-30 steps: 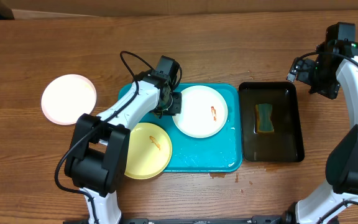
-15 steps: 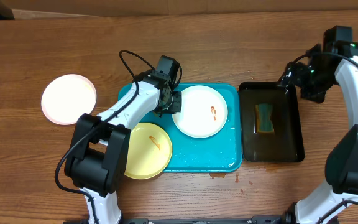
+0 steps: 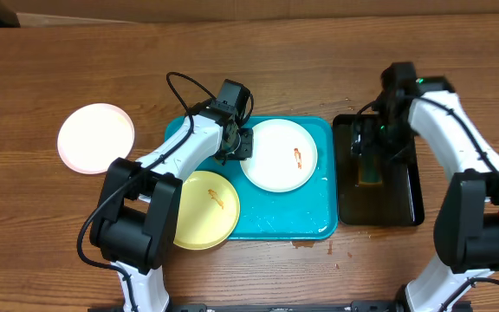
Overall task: Clean dirty plates on tray and stack at the side
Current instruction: 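Reach the right gripper into the black tray and grasp the sponge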
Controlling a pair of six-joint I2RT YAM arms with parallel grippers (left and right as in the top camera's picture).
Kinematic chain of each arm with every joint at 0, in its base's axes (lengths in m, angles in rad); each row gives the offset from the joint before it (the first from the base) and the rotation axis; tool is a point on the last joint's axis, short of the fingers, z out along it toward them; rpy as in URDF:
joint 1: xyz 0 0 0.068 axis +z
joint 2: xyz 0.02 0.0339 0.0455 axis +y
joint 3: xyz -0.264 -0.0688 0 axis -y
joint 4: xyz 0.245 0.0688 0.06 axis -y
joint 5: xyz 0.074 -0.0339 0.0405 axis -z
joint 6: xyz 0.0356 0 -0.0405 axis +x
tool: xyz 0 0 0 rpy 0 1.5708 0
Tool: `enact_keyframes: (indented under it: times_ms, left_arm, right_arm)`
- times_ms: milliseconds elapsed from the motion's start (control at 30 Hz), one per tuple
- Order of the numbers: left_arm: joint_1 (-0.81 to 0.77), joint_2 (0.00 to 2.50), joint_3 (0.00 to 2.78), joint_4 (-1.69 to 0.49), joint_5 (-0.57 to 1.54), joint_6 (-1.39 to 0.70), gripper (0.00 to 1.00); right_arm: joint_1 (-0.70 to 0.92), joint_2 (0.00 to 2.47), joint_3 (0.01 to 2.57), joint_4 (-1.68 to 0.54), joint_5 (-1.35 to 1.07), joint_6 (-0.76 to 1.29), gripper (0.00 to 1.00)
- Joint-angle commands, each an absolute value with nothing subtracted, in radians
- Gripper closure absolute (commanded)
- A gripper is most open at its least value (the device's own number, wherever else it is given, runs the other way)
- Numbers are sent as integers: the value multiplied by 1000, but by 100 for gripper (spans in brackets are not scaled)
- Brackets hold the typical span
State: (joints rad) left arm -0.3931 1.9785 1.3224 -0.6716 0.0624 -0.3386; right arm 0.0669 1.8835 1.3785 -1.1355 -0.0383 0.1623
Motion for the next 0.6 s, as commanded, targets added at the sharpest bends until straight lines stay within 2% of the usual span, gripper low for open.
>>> enact_keyframes:
  times_ms: [0, 300, 400, 433, 467, 500, 533, 567]
  left_arm:
    - [-400, 1958, 1316, -669, 56, -345, 73]
    - [-400, 1958, 1316, -669, 72, -345, 73]
    - [-400, 1958, 1316, -668, 72, -345, 73]
    - [-400, 1958, 1316, -668, 72, -345, 73]
    - [-400, 1958, 1316, -668, 71, -345, 73]
    - [-400, 1958, 1316, -668, 71, -345, 73]
    - [-400, 1958, 1316, -668, 72, -345, 73]
    - [-400, 1958, 1316, -668, 72, -345, 73]
  right_arm:
    - [67, 1857, 1324, -1054, 69, 222, 16]
    - [67, 1857, 1173, -793, 65, 221, 15]
    - [67, 1857, 1129, -725, 47, 221, 21]
    - [67, 1857, 1117, -706, 40, 220, 33]
    - [67, 1857, 1108, -692, 38, 220, 51]
    - [67, 1857, 1103, -682, 36, 220, 88]
    - [67, 1857, 1103, -680, 33, 220, 96]
    - [67, 1857, 1103, -677, 24, 216, 96]
